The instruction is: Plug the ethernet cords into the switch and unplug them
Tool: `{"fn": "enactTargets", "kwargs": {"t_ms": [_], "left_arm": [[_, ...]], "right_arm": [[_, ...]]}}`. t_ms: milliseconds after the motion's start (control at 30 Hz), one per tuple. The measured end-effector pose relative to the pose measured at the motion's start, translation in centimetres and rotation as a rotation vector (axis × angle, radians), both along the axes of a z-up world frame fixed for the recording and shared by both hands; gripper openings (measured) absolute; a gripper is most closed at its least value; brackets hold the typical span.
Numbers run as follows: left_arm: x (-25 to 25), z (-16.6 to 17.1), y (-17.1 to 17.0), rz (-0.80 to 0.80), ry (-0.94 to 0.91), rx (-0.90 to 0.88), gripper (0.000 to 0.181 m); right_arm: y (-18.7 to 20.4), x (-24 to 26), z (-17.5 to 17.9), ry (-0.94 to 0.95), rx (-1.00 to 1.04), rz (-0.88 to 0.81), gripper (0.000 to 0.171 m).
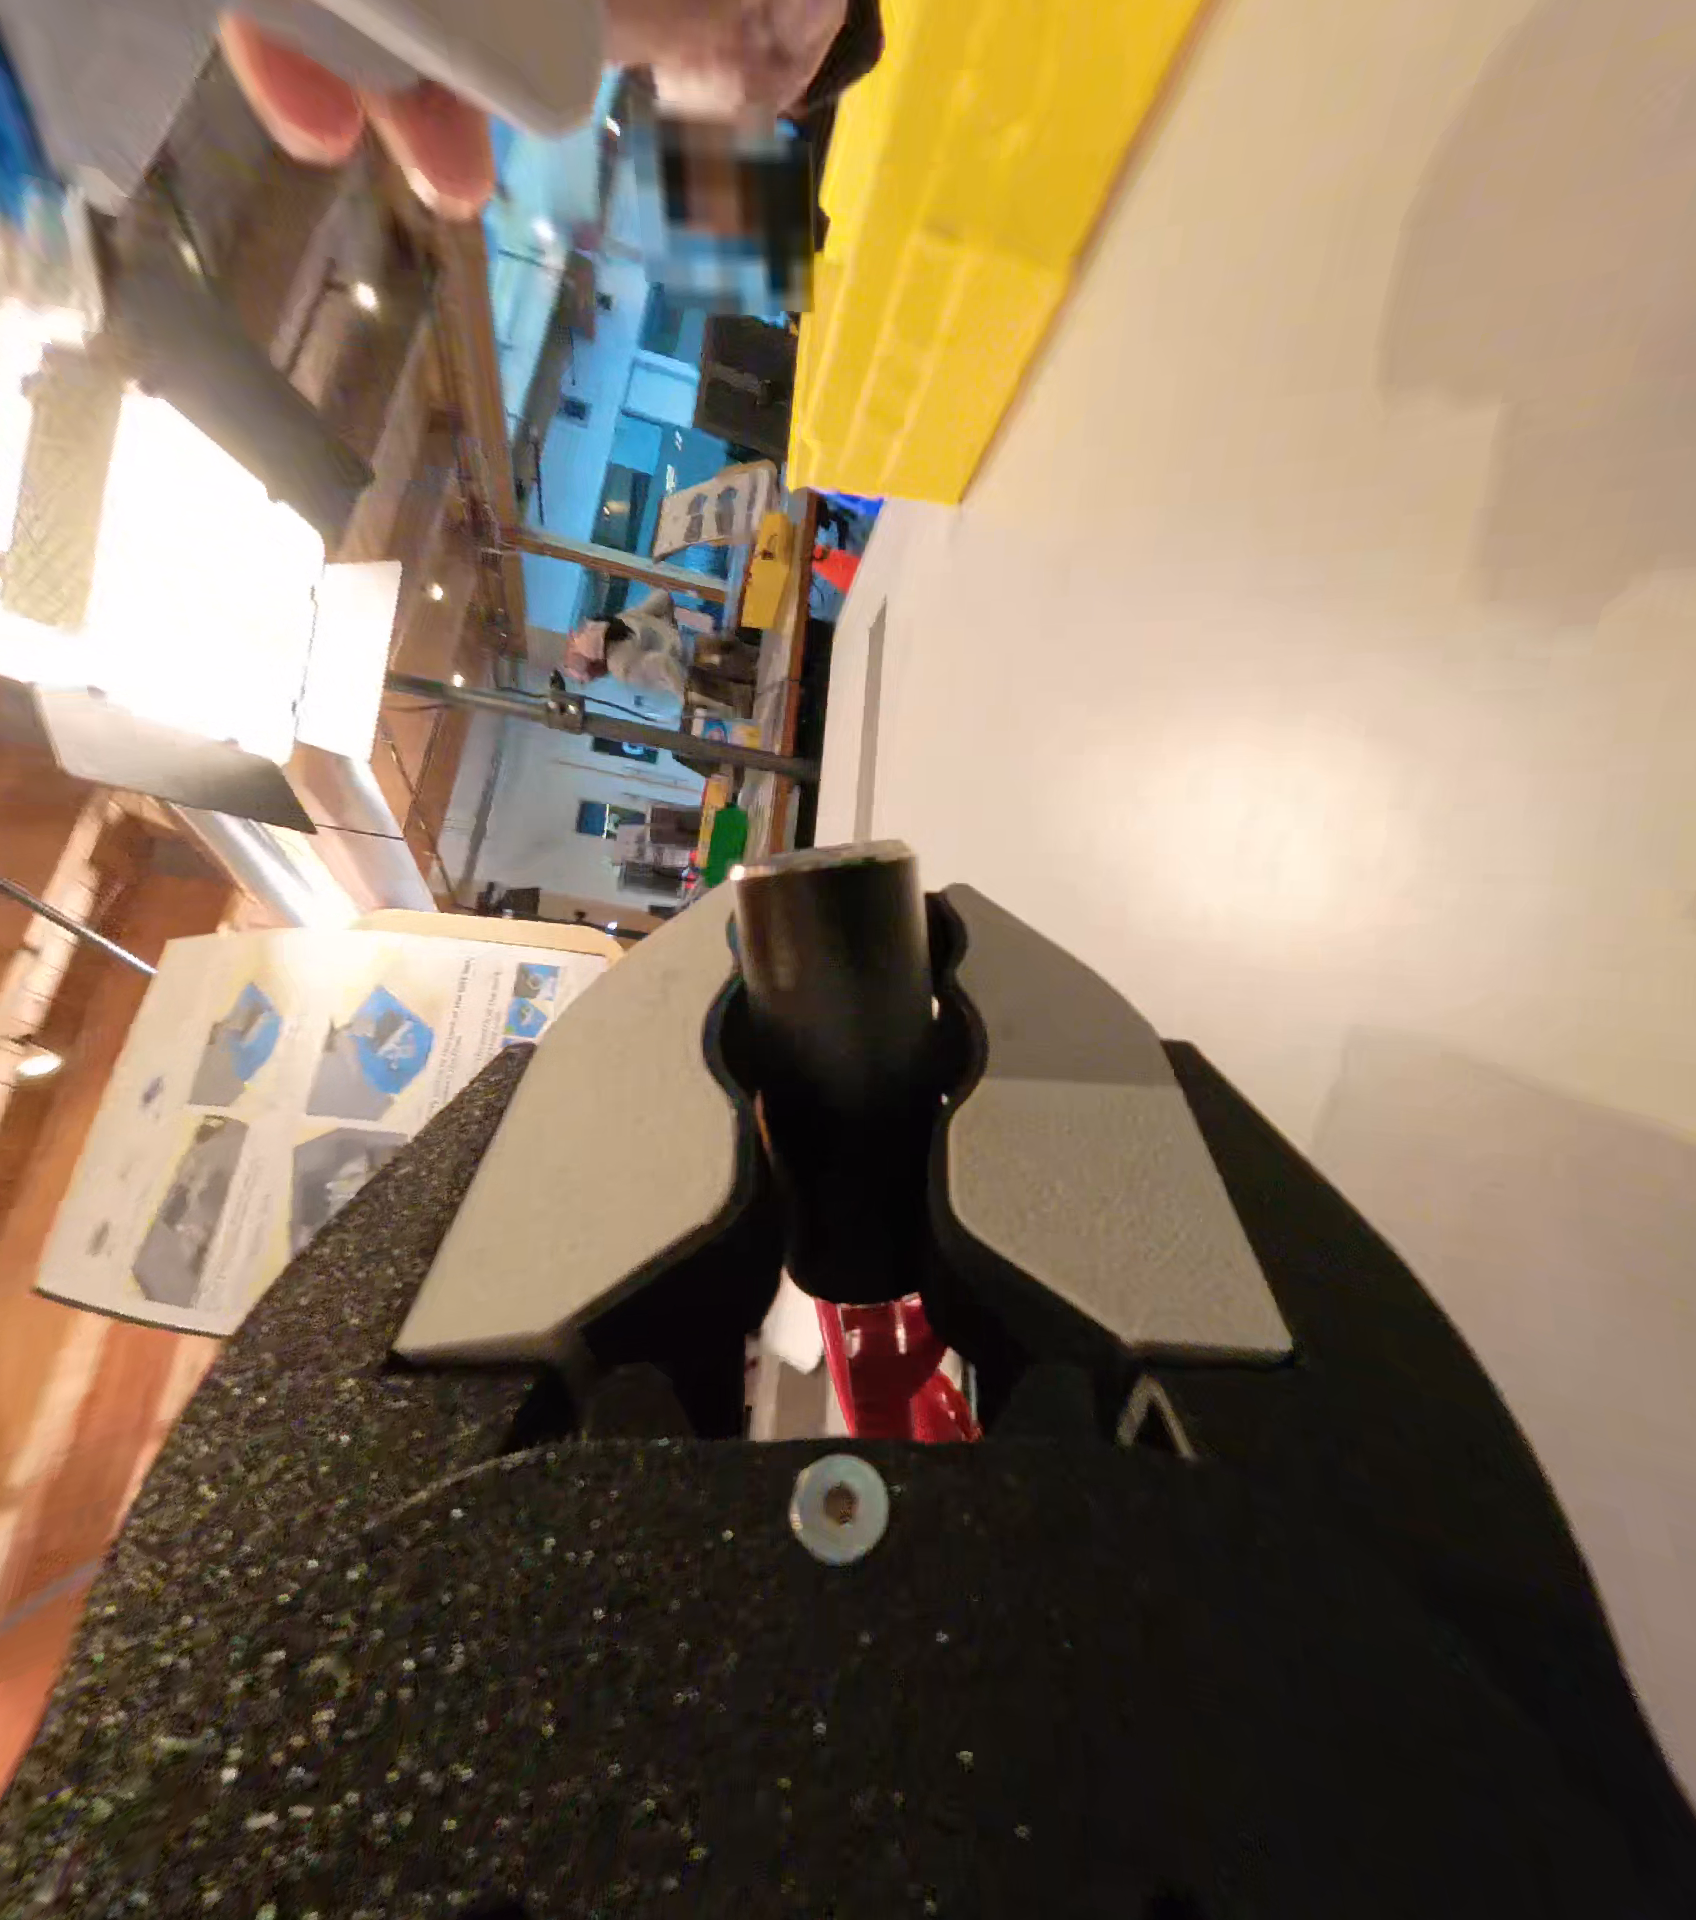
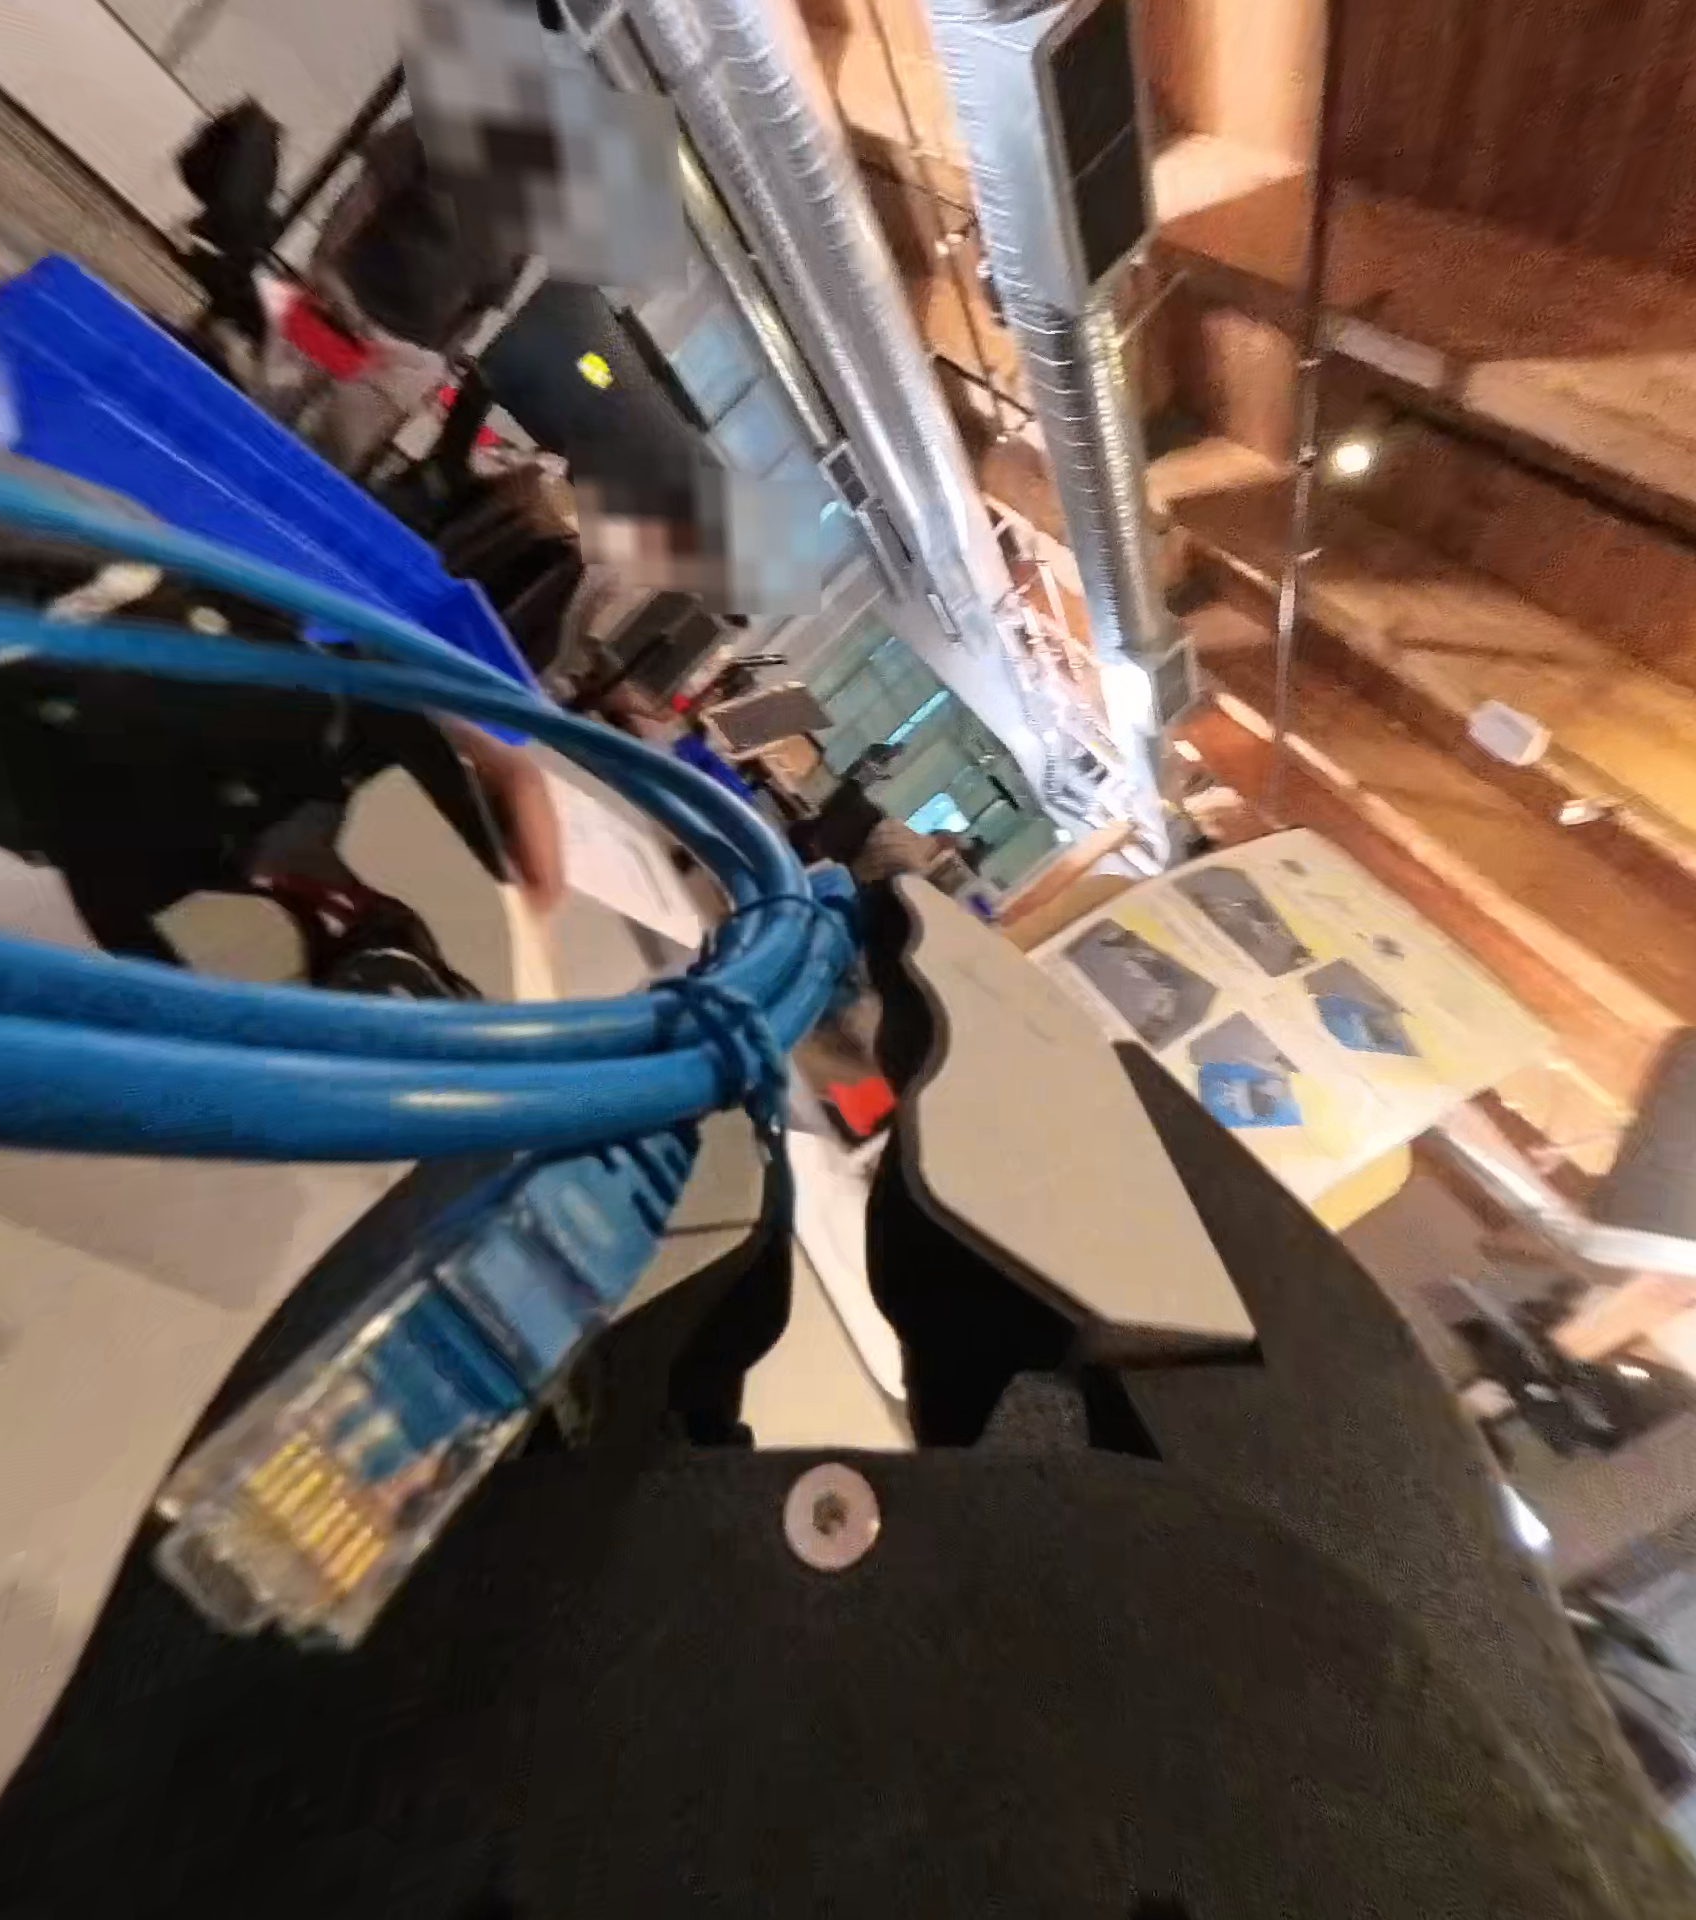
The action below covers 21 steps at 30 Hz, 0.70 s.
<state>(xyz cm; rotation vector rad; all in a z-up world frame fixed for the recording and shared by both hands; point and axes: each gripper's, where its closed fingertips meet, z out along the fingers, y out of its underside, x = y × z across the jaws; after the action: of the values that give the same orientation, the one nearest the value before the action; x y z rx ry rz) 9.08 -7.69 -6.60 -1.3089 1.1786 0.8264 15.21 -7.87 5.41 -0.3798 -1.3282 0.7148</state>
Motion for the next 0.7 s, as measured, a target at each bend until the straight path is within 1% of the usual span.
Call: {"fn": "enactTargets", "kwargs": {"t_ms": [33, 67, 133, 267, 333, 467, 533, 633, 700], "left_arm": [[0.1, 0.6, 0.1, -0.01, -0.073, 0.008, 0.029], [-0.1, 1.1, 0.4, 0.0, -0.127, 0.008, 0.029], [-0.2, 1.7, 1.0, 0.013, -0.196, 0.003, 0.029], [-1.8, 1.1, 1.2, 0.105, -0.155, -0.014, 0.029], [-3.2, 0.2, 1.3, 0.162, -0.132, -0.044, 0.029], [-4.3, -0.5, 1.6, 0.2, -0.148, -0.069, 0.029], [-3.9, -0.7, 1.7, 0.19, -0.143, -0.077, 0.029], [-3.1, -1.3, 1.8, 0.178, -0.112, -0.088, 0.029], [-2.8, -1.7, 2.0, 0.172, -0.096, -0.095, 0.029]], "right_arm": [[0.7, 0.7, 0.5, 0.019, 0.044, -0.045, 0.013], [1.1, 0.8, 0.0, -0.034, 0.054, -0.046, 0.013], [2.6, 0.5, -1.3, -0.093, 0.067, -0.098, 0.013], [6.1, -0.6, -3.2, -0.18, 0.073, -0.241, 0.015], [7.8, -0.7, -3.4, -0.187, 0.055, -0.316, 0.015], [10.2, 0.4, -2.1, -0.147, -0.003, -0.421, 0.015], [12.2, 2.0, -0.9, -0.109, 0.013, -0.536, 0.016], [15.7, 6.4, 1.4, -0.032, 0.035, -0.723, 0.017], [18.2, 10.8, 2.9, 0.024, 0.025, -0.843, 0.017]]}}
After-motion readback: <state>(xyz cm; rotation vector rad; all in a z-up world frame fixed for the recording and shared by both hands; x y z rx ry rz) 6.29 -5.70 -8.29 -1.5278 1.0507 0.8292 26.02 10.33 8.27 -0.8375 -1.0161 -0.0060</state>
